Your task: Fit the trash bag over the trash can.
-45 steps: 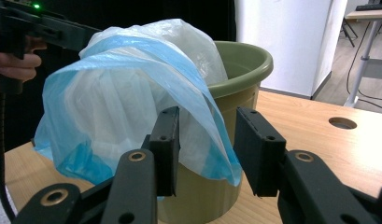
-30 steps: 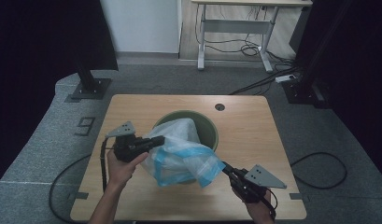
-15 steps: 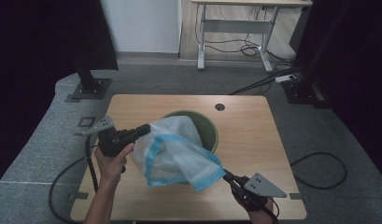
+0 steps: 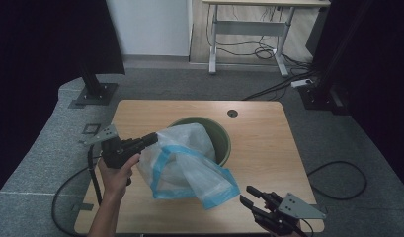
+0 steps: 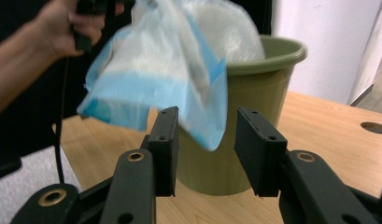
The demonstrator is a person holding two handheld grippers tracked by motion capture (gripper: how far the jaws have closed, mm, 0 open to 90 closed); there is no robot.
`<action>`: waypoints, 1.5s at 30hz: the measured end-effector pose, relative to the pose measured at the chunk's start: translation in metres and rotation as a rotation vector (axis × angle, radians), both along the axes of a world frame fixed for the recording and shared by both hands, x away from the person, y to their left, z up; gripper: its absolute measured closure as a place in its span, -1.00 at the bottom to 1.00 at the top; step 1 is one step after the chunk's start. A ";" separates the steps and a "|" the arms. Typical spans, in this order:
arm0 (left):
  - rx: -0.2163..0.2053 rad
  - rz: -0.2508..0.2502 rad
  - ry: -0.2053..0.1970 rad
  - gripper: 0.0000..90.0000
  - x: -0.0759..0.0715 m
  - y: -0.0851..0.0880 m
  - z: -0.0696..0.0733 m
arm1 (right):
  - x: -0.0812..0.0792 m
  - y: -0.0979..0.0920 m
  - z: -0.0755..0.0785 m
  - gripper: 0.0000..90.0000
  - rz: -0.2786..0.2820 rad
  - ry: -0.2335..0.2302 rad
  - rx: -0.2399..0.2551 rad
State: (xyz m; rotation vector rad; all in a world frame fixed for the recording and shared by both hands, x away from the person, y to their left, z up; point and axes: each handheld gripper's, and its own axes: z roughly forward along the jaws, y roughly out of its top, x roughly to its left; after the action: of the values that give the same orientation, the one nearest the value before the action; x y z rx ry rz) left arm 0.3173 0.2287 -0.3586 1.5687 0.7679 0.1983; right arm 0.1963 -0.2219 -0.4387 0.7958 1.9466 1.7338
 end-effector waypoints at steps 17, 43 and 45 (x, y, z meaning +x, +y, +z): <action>0.037 -0.030 0.014 0.99 0.001 -0.009 -0.002 | 0.049 0.033 0.009 0.19 -0.024 0.084 -0.016; 0.274 -0.053 0.107 0.99 0.035 -0.004 0.006 | 0.130 0.050 0.069 0.98 -0.208 0.027 -0.215; 0.281 -0.052 0.111 0.99 0.038 -0.003 0.008 | 0.139 0.052 0.072 0.98 -0.217 0.019 -0.213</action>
State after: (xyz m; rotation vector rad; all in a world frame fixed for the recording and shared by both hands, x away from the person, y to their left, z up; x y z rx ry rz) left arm 0.3556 0.2254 -0.3504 1.8766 0.8105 0.1887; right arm 0.3352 -0.1698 -0.3671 0.9095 1.9371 1.3736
